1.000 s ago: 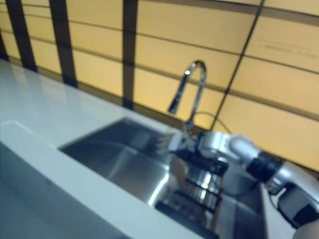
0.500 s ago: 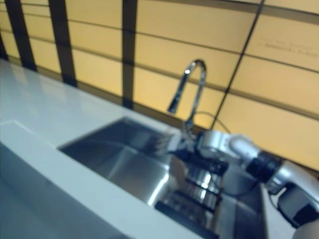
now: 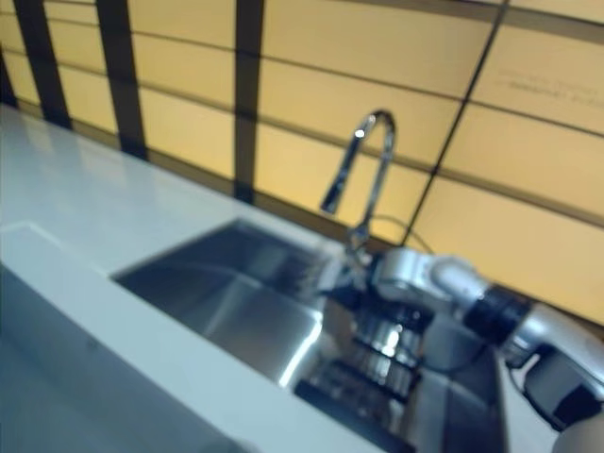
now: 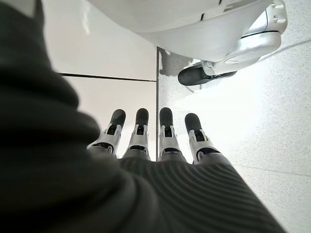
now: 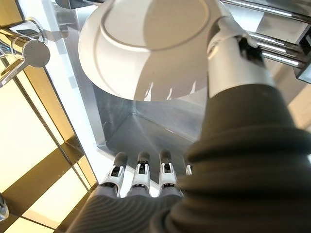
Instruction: Take plates into dishwasher
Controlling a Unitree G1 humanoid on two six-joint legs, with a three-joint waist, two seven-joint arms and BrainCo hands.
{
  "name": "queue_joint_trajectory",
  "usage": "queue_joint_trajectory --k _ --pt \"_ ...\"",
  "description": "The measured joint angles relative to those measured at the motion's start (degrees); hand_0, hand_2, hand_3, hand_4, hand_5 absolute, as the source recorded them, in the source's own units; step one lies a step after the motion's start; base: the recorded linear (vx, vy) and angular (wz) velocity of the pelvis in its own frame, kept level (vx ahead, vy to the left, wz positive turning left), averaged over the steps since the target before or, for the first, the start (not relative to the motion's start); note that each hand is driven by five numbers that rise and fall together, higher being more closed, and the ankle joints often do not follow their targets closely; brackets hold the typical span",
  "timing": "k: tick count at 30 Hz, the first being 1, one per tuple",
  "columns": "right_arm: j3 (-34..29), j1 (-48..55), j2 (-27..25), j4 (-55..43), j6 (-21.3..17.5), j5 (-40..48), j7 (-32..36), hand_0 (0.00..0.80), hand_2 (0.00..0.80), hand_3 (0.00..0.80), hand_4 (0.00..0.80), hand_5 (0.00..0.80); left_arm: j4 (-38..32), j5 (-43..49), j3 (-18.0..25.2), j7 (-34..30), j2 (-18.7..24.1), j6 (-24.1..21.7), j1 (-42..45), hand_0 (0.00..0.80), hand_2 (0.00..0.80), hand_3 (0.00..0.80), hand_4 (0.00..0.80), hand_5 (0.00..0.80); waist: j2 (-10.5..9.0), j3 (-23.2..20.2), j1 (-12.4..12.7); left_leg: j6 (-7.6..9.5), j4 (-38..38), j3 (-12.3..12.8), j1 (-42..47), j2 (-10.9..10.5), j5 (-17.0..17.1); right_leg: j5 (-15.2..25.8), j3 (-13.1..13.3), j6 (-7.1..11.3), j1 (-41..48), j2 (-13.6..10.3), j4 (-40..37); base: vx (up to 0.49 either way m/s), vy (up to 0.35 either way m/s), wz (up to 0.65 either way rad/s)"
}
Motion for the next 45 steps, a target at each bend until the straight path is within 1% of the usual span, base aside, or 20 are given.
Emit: queue_joint_trajectory --k 8,12,22,28,32,39,45 --pt "0.03 0.00 4.09 4.72 1.03 -0.08 -0.25 0.000 0.000 0.000 0.000 0.000 -1.21 1.48 -0.22 -0.10 0.38 0.16 -0.18 0.000 0.000 0.000 0.000 0.000 -0.06 0.55 0.24 0.00 0.02 -0.07 -0.06 0.01 0.02 0.00 -0.08 0.00 -0.01 0.01 0.00 -0.001 -0.005 0.00" --pt "0.05 0.00 4.19 5.64 1.19 -0.73 -0.94 0.000 0.000 0.000 0.000 0.000 -2.21 1.48 -0.24 -0.19 0.87 0.38 -0.43 0.000 0.000 0.000 0.000 0.000 -0.33 1.60 0.35 -0.09 0.05 -0.30 -0.21 0.05 0.06 -0.01 -0.25 0.01 -0.13 0.06 0.01 -0.021 -0.036 0.02" --pt "0.25 0.00 4.24 7.32 1.68 -1.26 -2.11 0.000 0.000 0.000 0.000 0.000 -2.17 1.48 -0.21 -0.23 1.28 1.07 -0.89 0.000 0.000 0.000 0.000 0.000 -0.76 1.79 0.47 -0.15 0.10 -0.48 -1.09 0.25 0.08 -0.06 -0.37 0.08 -0.81 0.28 0.00 0.000 0.000 0.00" --pt "2.08 0.00 4.24 7.94 1.67 -1.47 -2.07 0.000 0.000 0.000 0.000 0.000 -2.20 1.48 -0.19 -0.21 2.19 1.13 -1.02 0.000 0.000 0.000 0.000 0.000 -1.33 2.24 0.51 -0.35 0.13 -0.52 -1.22 0.46 -0.02 -0.10 -0.40 0.07 -0.88 0.50 0.00 0.000 0.000 0.00" --pt "2.15 -0.02 4.19 8.59 1.60 -2.36 -2.06 0.000 0.000 0.000 0.000 0.000 -2.24 1.48 -0.14 -0.23 2.53 1.17 -1.29 0.000 0.000 0.000 0.000 0.000 -1.47 2.35 0.55 -0.42 0.36 -0.70 -2.06 0.51 0.04 -0.10 -0.60 0.07 -1.61 0.55 0.01 -0.001 -0.005 0.01" --pt "2.37 -0.02 4.05 9.35 0.51 -4.67 -2.11 0.000 0.000 0.000 0.000 0.000 -2.26 1.48 -0.13 -0.19 2.88 1.25 -1.56 0.000 0.000 0.000 0.000 0.000 -1.34 2.51 1.80 -0.68 0.40 -0.84 -2.03 0.80 0.20 -0.20 -0.97 0.12 -1.75 0.81 0.00 -0.001 -0.007 0.02" --pt "2.37 -0.39 4.04 9.45 -0.53 -6.08 -2.17 0.000 0.000 0.000 0.000 0.000 -3.47 1.48 -0.01 -0.07 3.44 1.44 -1.54 0.000 0.000 0.000 0.000 0.000 -1.73 3.65 1.89 -0.90 0.41 -1.16 -2.13 0.84 0.35 -0.21 -1.36 0.13 -1.67 0.82 0.00 -0.002 -0.003 0.02"
